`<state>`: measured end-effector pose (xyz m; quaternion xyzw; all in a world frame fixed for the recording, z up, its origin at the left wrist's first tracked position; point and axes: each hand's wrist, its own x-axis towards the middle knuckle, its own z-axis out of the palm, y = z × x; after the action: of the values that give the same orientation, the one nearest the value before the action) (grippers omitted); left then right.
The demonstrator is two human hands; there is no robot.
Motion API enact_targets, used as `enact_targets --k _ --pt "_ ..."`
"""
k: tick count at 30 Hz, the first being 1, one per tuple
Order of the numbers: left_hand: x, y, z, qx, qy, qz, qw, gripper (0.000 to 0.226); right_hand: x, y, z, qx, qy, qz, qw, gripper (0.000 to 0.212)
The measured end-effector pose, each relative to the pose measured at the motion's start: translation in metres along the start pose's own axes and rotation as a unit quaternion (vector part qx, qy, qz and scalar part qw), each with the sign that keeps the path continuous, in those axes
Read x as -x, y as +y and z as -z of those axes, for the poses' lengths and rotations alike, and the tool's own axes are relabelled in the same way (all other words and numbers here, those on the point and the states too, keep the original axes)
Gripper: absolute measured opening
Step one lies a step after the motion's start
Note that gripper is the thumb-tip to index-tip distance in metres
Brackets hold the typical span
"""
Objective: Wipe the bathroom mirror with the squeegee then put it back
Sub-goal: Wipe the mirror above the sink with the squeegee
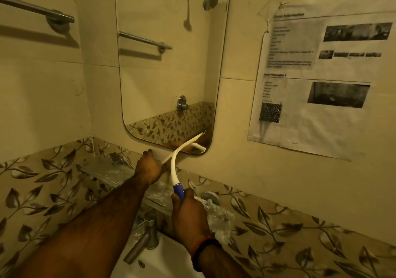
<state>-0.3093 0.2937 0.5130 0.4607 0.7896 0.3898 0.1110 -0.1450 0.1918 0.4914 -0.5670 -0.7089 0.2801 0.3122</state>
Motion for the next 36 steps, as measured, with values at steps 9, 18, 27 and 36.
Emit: enact_targets --k 9,18,27,36 --pt "0.006 0.003 -0.006 -0.001 0.001 0.003 1.0 0.066 0.008 0.005 0.008 -0.005 0.003 -0.018 1.0 0.034" --pt "0.011 0.007 -0.009 -0.025 -0.001 -0.009 1.0 0.061 0.017 0.016 0.008 -0.007 0.01 -0.022 1.0 0.036" --pt "0.015 0.007 -0.007 -0.05 -0.017 -0.033 0.998 0.06 0.022 0.015 -0.011 -0.044 0.026 -0.044 0.998 0.034" --pt "0.021 0.005 -0.003 -0.028 -0.026 -0.053 0.998 0.062 0.029 0.012 -0.02 -0.129 0.041 -0.068 0.988 0.031"
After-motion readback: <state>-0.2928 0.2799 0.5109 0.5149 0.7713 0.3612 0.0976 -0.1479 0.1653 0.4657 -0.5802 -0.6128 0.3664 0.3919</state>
